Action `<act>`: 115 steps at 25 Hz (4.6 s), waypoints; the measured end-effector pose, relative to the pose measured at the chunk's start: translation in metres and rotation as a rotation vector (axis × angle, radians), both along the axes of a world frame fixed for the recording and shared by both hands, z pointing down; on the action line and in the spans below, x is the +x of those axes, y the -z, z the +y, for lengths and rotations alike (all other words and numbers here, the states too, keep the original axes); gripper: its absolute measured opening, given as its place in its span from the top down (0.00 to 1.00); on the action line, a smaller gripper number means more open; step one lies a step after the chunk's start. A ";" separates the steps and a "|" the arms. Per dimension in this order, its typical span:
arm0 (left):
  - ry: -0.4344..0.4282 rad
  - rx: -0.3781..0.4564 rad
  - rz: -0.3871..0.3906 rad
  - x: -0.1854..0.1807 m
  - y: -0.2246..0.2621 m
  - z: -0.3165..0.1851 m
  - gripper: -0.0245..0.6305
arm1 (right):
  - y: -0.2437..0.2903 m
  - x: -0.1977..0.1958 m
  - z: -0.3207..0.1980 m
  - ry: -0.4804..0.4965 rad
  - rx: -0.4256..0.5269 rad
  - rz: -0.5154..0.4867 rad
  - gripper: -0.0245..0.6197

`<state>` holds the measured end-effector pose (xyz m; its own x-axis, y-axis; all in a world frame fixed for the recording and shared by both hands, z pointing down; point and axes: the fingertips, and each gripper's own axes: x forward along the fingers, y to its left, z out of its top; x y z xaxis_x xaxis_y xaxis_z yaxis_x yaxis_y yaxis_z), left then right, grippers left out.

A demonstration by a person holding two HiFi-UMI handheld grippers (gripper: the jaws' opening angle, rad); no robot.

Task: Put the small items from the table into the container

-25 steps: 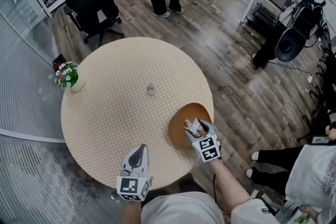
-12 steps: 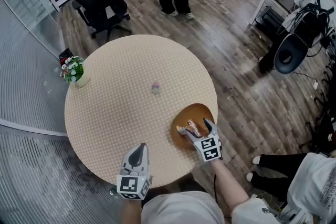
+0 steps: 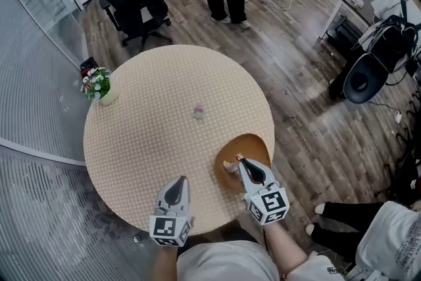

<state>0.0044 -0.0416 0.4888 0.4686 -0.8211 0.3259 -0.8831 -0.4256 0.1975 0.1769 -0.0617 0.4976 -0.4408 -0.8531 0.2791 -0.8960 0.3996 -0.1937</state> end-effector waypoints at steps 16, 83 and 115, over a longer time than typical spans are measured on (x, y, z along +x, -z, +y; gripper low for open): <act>0.093 -0.055 0.024 -0.031 -0.021 -0.011 0.96 | 0.015 -0.066 0.001 0.041 0.011 0.017 0.96; -0.151 -0.059 -0.029 -0.163 -0.040 -0.092 0.96 | -0.127 -0.129 -0.233 -0.229 -0.266 0.226 0.70; -0.212 -0.006 -0.042 0.044 -0.004 -0.036 0.96 | -0.166 0.065 -0.014 -0.290 -0.382 0.238 0.70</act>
